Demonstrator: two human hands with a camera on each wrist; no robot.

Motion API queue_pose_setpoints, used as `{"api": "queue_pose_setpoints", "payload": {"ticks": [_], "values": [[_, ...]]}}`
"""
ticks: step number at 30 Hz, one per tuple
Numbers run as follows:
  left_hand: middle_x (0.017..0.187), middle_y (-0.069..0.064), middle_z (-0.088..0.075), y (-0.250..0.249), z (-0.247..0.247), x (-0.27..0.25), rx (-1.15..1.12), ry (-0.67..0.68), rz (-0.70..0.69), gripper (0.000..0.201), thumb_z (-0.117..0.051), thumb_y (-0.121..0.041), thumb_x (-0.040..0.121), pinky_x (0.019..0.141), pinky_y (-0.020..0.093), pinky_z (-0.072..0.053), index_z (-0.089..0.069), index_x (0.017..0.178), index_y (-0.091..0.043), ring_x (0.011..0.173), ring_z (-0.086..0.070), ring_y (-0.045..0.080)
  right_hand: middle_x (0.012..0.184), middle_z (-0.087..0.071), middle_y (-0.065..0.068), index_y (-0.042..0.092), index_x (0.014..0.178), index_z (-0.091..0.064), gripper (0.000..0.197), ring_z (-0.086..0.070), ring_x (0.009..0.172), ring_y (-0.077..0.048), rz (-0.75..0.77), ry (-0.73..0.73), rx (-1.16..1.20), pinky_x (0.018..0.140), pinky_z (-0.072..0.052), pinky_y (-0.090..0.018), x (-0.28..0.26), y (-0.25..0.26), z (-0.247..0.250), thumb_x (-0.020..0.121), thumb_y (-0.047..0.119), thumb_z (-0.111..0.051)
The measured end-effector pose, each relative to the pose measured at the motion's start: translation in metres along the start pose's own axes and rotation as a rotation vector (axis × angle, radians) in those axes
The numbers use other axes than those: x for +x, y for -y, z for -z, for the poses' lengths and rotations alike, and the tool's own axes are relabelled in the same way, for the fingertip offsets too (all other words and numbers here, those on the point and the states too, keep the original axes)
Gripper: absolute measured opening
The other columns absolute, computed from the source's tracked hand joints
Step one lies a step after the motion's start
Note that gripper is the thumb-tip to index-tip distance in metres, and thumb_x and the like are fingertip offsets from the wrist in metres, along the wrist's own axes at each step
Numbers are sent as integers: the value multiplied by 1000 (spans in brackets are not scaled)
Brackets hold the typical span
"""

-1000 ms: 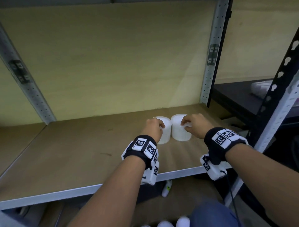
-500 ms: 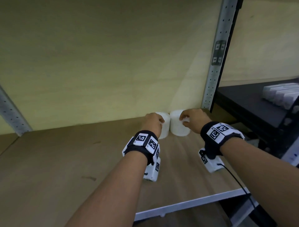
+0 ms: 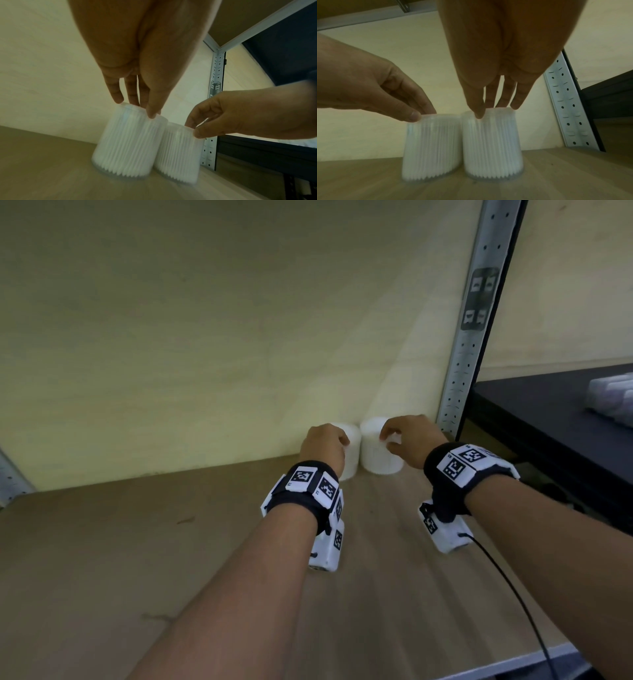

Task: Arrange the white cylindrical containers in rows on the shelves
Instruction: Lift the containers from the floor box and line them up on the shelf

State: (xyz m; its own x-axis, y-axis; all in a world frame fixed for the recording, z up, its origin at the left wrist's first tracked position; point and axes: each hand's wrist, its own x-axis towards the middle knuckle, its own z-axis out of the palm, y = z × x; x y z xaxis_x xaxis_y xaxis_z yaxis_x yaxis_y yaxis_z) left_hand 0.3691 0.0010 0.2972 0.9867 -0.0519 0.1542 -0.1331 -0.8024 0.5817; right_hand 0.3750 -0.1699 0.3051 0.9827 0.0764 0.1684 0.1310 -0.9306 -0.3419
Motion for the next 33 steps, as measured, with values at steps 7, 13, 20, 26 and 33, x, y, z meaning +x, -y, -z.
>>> {"api": "queue_pose_setpoints", "payload": {"ticks": [7, 13, 20, 26, 33], "values": [[128, 17, -60, 1, -5, 20, 19, 24, 10, 31, -51, -3, 92, 103, 37, -46, -67, 118, -9, 115, -59, 32, 122, -64, -5, 18, 112, -66, 24, -60, 109, -25, -2, -17, 7, 88, -46, -28, 12, -2, -3, 91, 12, -55], [129, 12, -60, -4, -3, 16, 79, 9, -17, 34, -54, -7, 91, 103, 34, -46, -64, 122, -11, 117, -58, 27, 135, -55, -10, 20, 129, -56, 38, -56, 116, -28, -16, 90, -8, 93, -45, -30, 11, -3, 1, 92, 15, -55], [142, 7, -46, -12, 17, -23, 88, 79, -81, 49, -60, -22, 90, 107, 35, -39, -47, 136, -12, 129, -45, 24, 141, -45, -7, 19, 137, -45, 49, -43, 129, -26, 29, 125, -16, 106, -38, -35, -25, -2, 18, 90, 23, -58], [138, 5, -49, -25, 42, -102, 55, 107, -129, 46, -59, -21, 89, 101, 26, -38, -51, 134, -13, 127, -48, 20, 130, -57, -1, 22, 122, -60, 35, -56, 118, -20, 79, 83, 5, 102, -46, -35, -96, 15, 44, 88, 30, -59], [130, 4, -54, -32, 69, -209, 55, 50, -177, 42, -61, -23, 87, 100, 26, -39, -56, 128, -14, 122, -51, 18, 121, -64, -3, 18, 114, -65, 26, -59, 112, -18, 114, 130, 71, 93, -44, -26, -206, 49, 56, 90, 25, -58]]}}
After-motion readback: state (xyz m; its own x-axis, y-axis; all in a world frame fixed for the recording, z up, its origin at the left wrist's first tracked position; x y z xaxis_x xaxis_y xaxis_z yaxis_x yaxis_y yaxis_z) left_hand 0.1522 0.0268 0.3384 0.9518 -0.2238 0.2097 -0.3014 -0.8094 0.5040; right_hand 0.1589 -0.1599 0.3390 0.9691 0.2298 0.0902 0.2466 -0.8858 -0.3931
